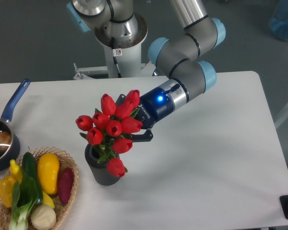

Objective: Insert the flowers into the vase
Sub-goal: 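Push the tulip bunch further down into the vase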

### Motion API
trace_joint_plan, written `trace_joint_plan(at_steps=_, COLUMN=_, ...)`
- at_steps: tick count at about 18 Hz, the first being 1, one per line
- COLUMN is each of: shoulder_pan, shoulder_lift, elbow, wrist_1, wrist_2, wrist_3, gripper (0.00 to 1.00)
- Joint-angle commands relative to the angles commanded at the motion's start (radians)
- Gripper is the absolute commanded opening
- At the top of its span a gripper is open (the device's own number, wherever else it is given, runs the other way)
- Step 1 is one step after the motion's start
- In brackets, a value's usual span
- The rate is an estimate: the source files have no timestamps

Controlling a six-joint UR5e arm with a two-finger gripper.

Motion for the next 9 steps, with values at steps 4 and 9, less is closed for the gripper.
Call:
trace_joint_plan(at_steps=4, shoulder_pan=-0.002, shoulder_lift=-0.009, elbow=-0.032, wrist_1=0.0, wrist_2=0.005, wrist_3=0.06, gripper=0.0)
trace_joint_plan(at_steps=9, shoulder_pan=-0.003, shoulder_lift=-0.026, elbow=-0.049, wrist_1=-0.002, wrist_2=0.011, wrist_3=0.063, gripper=0.0)
